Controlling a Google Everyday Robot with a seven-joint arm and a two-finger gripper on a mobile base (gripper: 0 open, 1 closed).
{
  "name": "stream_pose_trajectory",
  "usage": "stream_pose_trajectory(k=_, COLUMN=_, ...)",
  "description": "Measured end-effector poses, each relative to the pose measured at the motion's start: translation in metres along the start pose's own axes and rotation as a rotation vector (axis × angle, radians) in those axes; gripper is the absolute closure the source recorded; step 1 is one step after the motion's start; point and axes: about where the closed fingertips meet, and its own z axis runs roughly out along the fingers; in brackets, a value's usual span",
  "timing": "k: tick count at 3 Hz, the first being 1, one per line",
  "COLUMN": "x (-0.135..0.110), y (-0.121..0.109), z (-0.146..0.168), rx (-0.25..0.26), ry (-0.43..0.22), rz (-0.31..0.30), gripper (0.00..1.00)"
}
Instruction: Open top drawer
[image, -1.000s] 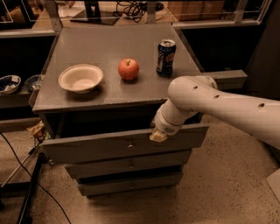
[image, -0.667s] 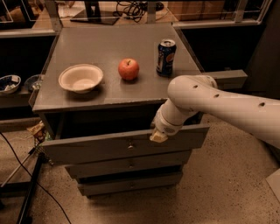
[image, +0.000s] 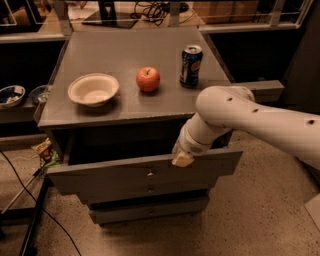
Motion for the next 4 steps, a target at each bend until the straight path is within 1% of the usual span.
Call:
stream_pose_trajectory(k=1, x=0.003, y=0.010, z=-0.008, rx=0.012, ry=-0.016, rz=0.016, gripper=1.00)
stream_pose_trajectory(k=2, x=0.003, y=0.010, z=-0.007, rx=0.012, ry=-0.016, rz=0.016, gripper=1.00)
stream_pose_trajectory(k=3, x=0.006, y=0.020, z=-0.014, rx=0.018, ry=-0.035, rz=0.020, gripper=1.00)
stream_pose_trajectory(k=4, x=0.015, y=0.047, z=-0.035, rx=0.007, ry=-0.093, rz=-0.012, gripper=1.00)
